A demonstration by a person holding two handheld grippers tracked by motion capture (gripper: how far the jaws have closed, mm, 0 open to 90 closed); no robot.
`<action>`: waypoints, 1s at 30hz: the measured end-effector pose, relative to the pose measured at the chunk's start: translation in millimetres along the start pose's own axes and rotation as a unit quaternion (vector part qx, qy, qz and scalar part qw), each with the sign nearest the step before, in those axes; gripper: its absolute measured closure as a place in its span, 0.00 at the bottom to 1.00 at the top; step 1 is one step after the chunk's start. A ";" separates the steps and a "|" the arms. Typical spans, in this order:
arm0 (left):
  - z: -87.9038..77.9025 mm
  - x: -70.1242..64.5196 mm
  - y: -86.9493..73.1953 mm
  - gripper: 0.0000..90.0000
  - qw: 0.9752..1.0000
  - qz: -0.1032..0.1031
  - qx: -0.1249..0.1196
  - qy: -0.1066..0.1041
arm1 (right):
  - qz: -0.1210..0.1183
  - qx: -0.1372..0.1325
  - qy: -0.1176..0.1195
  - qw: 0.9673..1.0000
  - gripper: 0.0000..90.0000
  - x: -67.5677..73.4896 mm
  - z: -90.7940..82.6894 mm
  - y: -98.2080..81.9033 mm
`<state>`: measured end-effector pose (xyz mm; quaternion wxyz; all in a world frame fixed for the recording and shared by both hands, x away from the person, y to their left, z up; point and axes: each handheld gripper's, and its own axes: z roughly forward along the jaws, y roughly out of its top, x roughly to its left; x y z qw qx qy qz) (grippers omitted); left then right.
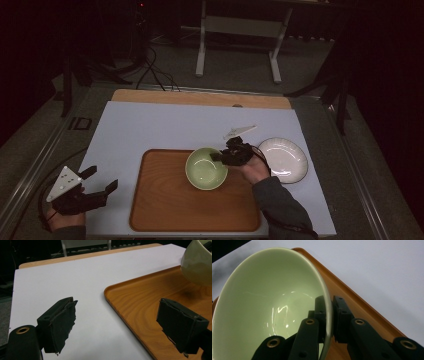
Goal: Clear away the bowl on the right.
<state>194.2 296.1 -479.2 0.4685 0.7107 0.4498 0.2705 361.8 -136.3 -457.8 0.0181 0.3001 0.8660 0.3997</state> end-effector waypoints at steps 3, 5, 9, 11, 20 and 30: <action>-0.1 0.2 0.0 0.17 1.000 -0.001 -0.001 0.000 | -0.003 0.002 0.001 1.000 0.92 2.8 1.2 -0.3; -0.1 0.1 0.0 0.17 1.000 -0.001 -0.001 -0.001 | -0.006 0.003 0.003 1.000 0.92 5.0 2.2 -0.5; 0.0 0.2 0.0 0.17 1.000 -0.001 0.000 0.000 | -0.012 0.005 0.006 1.000 0.92 9.2 3.4 -0.8; 0.2 0.1 0.0 0.17 1.000 -0.001 -0.001 0.000 | -0.014 0.006 0.006 1.000 0.92 10.9 4.1 -0.2; -0.1 -0.1 0.3 0.17 1.000 0.001 -0.002 0.001 | -0.019 0.009 0.015 1.000 0.92 18.9 10.2 1.6; -0.1 -0.4 0.5 0.17 1.000 0.001 -0.002 0.002 | -0.025 0.017 0.022 0.999 0.92 26.6 17.5 -5.2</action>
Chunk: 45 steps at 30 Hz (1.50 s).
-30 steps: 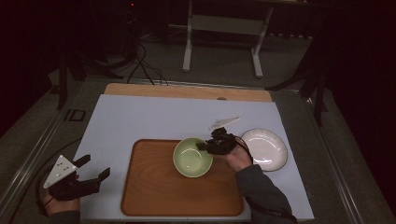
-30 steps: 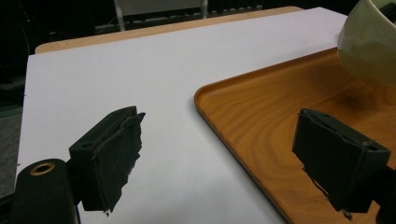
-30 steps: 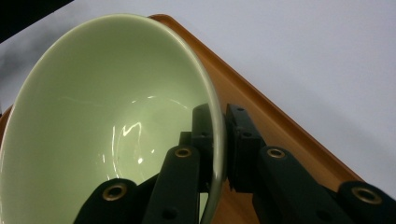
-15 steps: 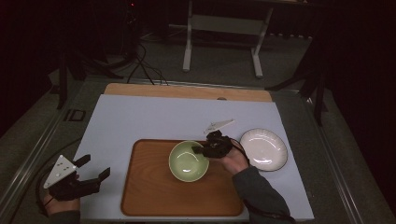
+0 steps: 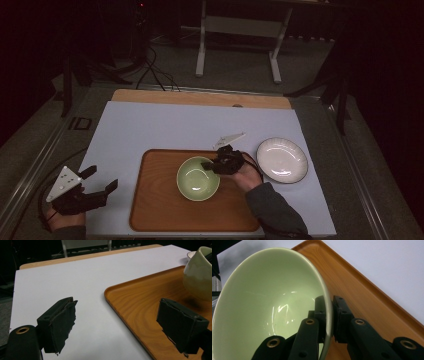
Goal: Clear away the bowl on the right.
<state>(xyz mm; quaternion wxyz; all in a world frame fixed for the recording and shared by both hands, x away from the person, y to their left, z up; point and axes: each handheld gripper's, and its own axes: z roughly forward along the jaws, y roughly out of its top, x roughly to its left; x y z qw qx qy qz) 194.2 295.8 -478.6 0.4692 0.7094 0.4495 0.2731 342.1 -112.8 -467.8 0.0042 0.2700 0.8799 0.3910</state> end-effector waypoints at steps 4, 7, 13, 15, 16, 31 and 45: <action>-0.1 0.1 0.0 0.17 1.000 0.000 0.000 0.000 | -0.002 0.001 0.003 1.000 0.92 2.4 2.2 -3.0; -0.2 0.1 0.0 0.17 1.000 0.000 -0.001 0.000 | -0.001 0.001 0.004 1.000 0.92 3.2 3.9 -4.8; -0.3 0.2 0.0 0.17 1.000 -0.001 -0.001 0.000 | -0.003 0.006 0.003 1.000 0.92 4.1 7.2 -7.2; -0.4 0.2 0.0 0.17 1.000 -0.001 -0.001 0.001 | -0.001 0.006 0.004 1.000 0.92 4.1 7.8 -8.3; -0.3 0.1 0.0 0.17 1.000 -0.001 -0.002 0.001 | -0.001 0.005 0.004 1.000 0.92 4.1 8.0 -8.8; -0.2 0.3 0.0 0.17 1.000 0.000 -0.002 0.000 | 0.003 0.011 -0.004 1.000 0.92 1.7 11.0 -15.9; 0.2 0.3 0.0 0.17 1.000 0.000 0.000 0.000 | 0.018 0.027 -0.016 0.999 0.92 -7.3 16.6 -22.1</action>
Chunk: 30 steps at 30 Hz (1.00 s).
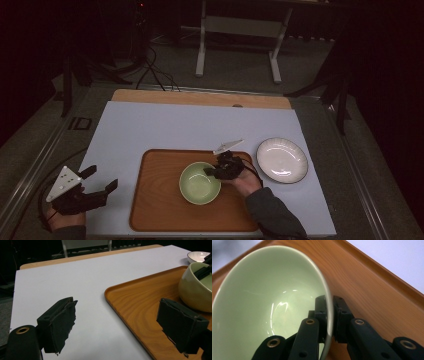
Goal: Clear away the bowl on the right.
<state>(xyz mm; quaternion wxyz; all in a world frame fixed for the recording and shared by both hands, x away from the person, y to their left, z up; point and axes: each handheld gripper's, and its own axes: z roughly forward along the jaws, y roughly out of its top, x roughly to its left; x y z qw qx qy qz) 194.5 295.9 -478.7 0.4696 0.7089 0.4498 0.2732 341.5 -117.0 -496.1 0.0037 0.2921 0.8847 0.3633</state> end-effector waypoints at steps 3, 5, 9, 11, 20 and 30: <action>0.0 0.1 -0.1 0.17 1.000 0.000 0.000 0.000 | 0.000 0.004 -0.012 1.000 0.92 -1.3 3.5 -1.0; 0.0 0.2 -0.1 0.17 1.000 0.000 0.000 0.000 | 0.007 0.007 -0.015 1.000 0.92 -3.5 5.3 -2.3; 0.1 0.0 -0.1 0.17 1.000 0.000 0.000 0.000 | 0.014 0.012 -0.021 1.000 0.91 -6.6 7.0 -3.8; 0.0 -0.2 -0.1 0.17 1.000 0.000 0.000 0.000 | 0.017 0.011 -0.025 0.999 0.91 -6.8 7.7 -3.8; 0.0 0.0 -0.2 0.17 1.000 0.000 0.000 0.000 | 0.021 -0.016 -0.032 0.999 0.78 -9.0 -5.9 -0.6; 0.0 -0.2 -0.2 0.17 1.000 0.001 0.002 0.001 | -0.002 -0.047 -0.037 0.998 0.69 -9.4 -37.7 2.9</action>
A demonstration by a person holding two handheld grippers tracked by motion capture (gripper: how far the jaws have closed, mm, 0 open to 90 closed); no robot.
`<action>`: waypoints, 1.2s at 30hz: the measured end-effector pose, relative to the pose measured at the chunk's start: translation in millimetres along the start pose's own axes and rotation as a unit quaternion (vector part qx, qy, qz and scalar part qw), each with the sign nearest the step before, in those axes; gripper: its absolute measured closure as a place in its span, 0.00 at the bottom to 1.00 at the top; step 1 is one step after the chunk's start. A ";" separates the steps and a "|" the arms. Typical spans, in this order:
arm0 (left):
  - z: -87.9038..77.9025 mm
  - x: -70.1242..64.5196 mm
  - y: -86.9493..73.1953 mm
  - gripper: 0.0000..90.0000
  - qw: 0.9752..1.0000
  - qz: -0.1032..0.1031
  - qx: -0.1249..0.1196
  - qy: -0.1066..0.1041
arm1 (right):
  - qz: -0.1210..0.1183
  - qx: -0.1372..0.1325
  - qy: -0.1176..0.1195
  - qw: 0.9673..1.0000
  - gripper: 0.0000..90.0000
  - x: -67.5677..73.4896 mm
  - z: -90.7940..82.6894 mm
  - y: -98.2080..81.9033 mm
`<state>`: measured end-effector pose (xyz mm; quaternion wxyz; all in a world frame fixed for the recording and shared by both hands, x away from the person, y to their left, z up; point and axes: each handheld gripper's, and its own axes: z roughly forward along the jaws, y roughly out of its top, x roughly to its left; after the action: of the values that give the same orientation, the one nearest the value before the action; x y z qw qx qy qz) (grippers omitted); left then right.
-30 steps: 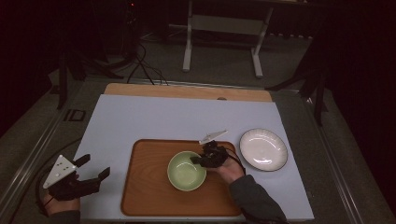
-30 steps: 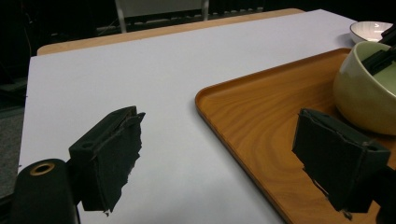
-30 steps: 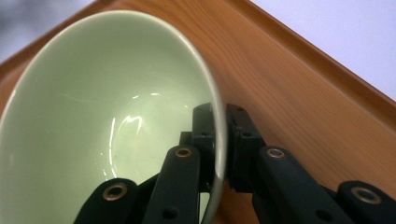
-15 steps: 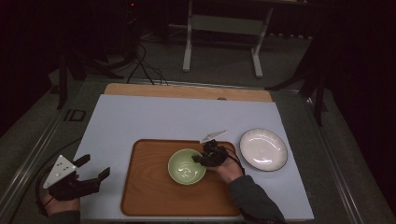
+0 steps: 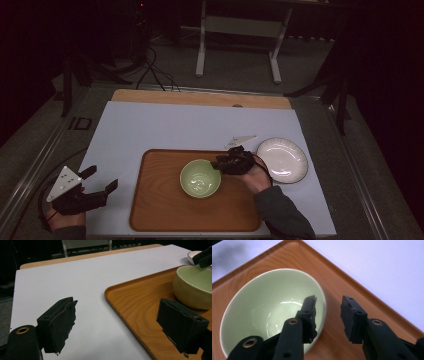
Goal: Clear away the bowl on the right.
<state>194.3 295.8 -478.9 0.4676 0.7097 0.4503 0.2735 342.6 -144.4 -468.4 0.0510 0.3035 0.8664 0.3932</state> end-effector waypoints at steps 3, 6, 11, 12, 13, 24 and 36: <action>-0.1 0.1 0.0 0.17 1.000 0.000 -0.001 0.000 | 0.001 -0.005 -0.001 1.000 0.67 -1.5 -4.5 0.0; -0.3 0.1 -0.1 0.17 1.000 0.000 -0.001 0.000 | 0.001 -0.016 -0.010 1.000 0.66 -5.9 -14.4 -1.6; -0.3 0.2 -0.2 0.17 1.000 -0.001 -0.001 0.001 | 0.003 -0.026 -0.020 0.999 0.64 -13.1 -27.4 -7.6; -0.4 0.1 -0.2 0.17 1.000 -0.001 -0.001 0.001 | 0.004 -0.027 -0.023 0.999 0.64 -14.1 -29.1 -8.5; -0.4 0.1 -0.2 0.17 1.000 -0.001 -0.001 0.001 | 0.005 -0.029 -0.026 0.999 0.64 -15.9 -32.1 -10.0; -0.7 0.2 -0.4 0.17 1.000 -0.002 -0.002 0.002 | 0.019 -0.054 -0.057 0.997 0.61 -28.1 -56.6 -25.1; -1.4 0.7 -0.7 0.17 1.000 -0.004 -0.004 0.005 | 0.019 -0.088 -0.087 0.992 0.61 -35.8 -80.8 -52.2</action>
<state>193.2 297.1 -479.0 0.4698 0.7046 0.4542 0.2767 319.9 -243.7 -455.6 0.1455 0.3475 0.8146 0.4411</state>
